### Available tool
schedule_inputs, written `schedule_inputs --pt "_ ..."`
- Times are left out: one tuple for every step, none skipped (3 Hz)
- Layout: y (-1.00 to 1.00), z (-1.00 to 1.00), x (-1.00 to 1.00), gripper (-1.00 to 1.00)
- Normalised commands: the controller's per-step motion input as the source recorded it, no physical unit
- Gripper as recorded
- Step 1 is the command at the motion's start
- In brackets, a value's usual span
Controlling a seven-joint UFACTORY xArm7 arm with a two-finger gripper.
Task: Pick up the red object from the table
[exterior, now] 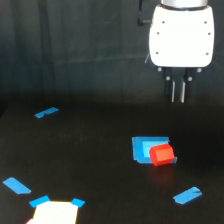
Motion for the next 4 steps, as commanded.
schedule_inputs --pt "-1.00 0.28 0.14 0.97" --pt "-1.00 0.19 0.35 1.00" --pt "-1.00 1.00 1.00 -1.00" --pt "-1.00 0.14 0.04 1.00"
